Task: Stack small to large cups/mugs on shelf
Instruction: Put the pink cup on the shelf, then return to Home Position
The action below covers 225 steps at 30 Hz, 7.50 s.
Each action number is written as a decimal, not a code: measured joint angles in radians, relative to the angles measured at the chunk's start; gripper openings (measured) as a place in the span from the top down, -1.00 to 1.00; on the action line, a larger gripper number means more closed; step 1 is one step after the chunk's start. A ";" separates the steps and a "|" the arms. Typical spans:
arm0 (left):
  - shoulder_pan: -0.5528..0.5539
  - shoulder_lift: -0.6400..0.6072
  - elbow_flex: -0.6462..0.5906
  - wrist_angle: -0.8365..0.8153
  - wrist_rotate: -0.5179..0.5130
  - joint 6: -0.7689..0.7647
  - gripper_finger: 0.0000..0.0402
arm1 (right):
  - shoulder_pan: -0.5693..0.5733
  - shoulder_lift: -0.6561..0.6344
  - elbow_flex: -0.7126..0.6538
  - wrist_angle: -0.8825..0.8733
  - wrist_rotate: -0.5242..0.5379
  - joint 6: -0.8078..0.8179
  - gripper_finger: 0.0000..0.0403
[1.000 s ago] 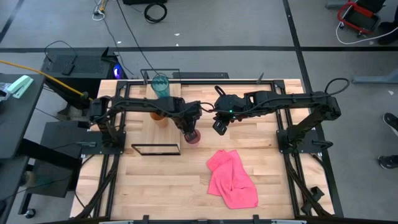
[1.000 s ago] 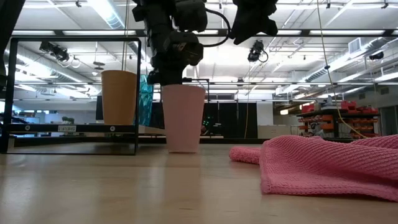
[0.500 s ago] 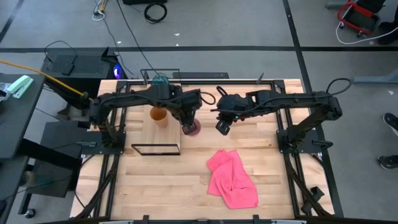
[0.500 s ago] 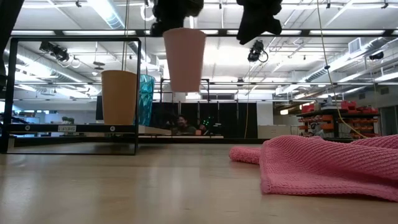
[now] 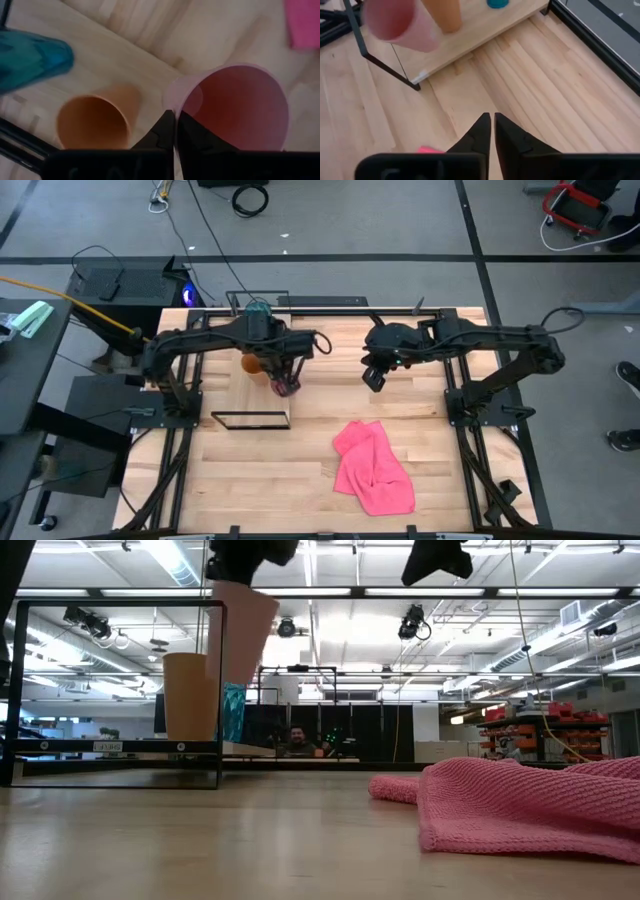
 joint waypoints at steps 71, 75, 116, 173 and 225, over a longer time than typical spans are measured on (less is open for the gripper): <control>-0.043 -0.602 -0.908 0.423 0.037 -0.393 0.84 | 0.001 -0.005 0.000 -0.012 0.001 0.011 0.96; -0.043 -0.602 -0.908 0.407 0.029 -0.396 0.79 | 0.001 -0.005 0.000 -0.012 0.001 0.011 0.96; -0.045 -0.884 -0.908 0.596 0.030 -0.445 0.41 | 0.001 -0.005 0.000 -0.008 0.000 0.094 0.96; -0.045 -1.557 -0.990 1.100 0.084 0.163 0.43 | 0.356 -0.825 -0.260 0.604 0.041 -0.105 0.94; -0.045 -1.792 -1.780 1.713 0.079 -0.056 0.37 | 0.355 -1.353 -1.343 1.259 -0.057 0.111 0.92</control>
